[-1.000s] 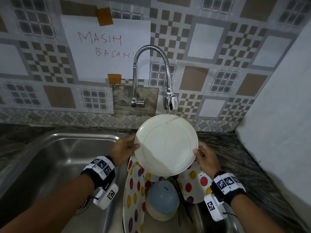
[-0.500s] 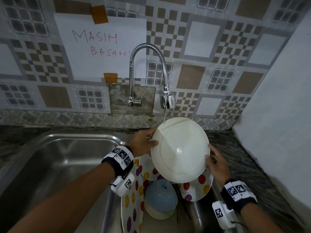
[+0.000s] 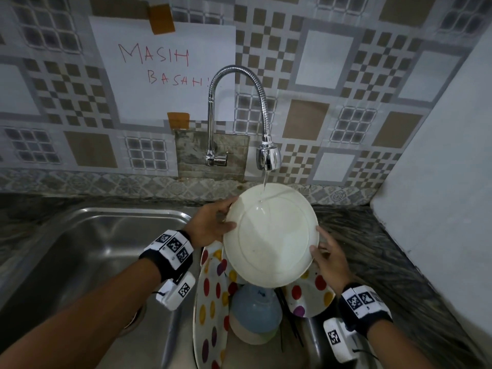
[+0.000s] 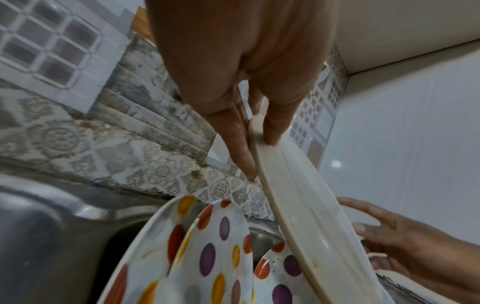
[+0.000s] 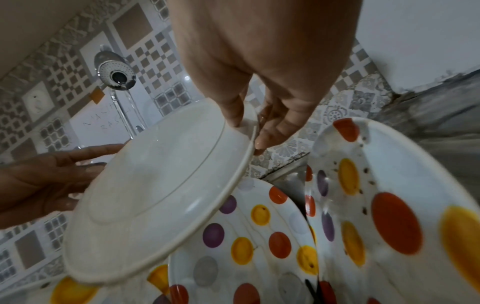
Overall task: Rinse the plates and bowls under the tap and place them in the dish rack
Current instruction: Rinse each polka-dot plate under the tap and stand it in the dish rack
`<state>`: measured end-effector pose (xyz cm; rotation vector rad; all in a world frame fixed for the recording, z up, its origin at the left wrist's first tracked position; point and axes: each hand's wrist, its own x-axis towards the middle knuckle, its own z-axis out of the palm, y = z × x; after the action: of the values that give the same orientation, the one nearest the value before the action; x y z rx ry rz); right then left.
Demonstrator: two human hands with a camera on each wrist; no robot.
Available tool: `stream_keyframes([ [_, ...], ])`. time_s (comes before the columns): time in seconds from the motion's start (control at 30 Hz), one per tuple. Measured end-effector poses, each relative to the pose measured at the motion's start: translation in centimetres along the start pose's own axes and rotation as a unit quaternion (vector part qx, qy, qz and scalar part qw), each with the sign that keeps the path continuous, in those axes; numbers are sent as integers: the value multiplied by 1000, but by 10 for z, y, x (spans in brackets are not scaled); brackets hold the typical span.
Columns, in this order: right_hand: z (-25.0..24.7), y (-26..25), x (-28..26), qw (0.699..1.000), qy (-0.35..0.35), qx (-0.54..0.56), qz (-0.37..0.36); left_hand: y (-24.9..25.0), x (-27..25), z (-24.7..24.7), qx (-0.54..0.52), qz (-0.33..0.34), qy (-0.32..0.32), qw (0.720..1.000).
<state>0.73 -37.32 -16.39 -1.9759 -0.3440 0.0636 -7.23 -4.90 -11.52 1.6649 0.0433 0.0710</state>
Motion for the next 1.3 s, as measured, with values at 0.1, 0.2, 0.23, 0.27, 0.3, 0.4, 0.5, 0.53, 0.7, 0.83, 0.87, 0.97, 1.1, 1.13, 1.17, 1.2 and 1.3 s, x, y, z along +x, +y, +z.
stream_keyframes([
  [0.1,4,-18,12,999,3,-12,-35,-8,-12,-8,-14,14,42,999],
  [0.2,7,-37,26,998,8,3,-69,-9,-16,-13,20,32,77,996],
  [0.23,6,-42,31,997,7,12,-80,-6,-15,-12,6,29,84,996],
  [0.27,4,-48,36,996,9,15,-87,-4,-14,-12,-10,27,81,996],
  [0.3,1,-53,41,995,12,17,-95,-1,-12,-10,-24,32,77,996],
  [0.4,-9,-64,57,993,27,4,-115,7,-5,-6,-47,32,78,995],
  [0.5,-20,-71,68,990,42,-12,-132,14,3,-1,-34,38,81,995],
  [0.53,-23,-74,69,990,45,-12,-130,16,5,1,-18,42,84,995],
  [0.7,-38,-76,73,993,60,-19,-98,29,18,13,0,51,88,995],
  [0.83,-40,-60,70,996,55,5,-65,32,20,16,29,40,70,996],
  [0.87,-39,-55,67,997,53,8,-54,31,18,16,32,38,64,997],
  [0.97,-34,-41,58,999,35,11,-27,28,9,14,-4,12,38,999],
  [1.1,-21,-25,42,1000,-1,0,-23,24,-6,6,-17,-3,4,1000],
  [1.13,-17,-22,38,1000,-11,0,-24,25,-10,5,-21,-5,-1,1000],
  [1.17,-14,-18,35,999,-23,-1,-22,25,-13,2,-29,-10,-2,1000],
  [1.2,-11,-16,31,999,-37,-2,-17,24,-17,0,-37,-16,-2,999],
  [1.3,-1,-12,18,998,-61,7,-6,24,-30,-7,-27,-22,23,999],
])
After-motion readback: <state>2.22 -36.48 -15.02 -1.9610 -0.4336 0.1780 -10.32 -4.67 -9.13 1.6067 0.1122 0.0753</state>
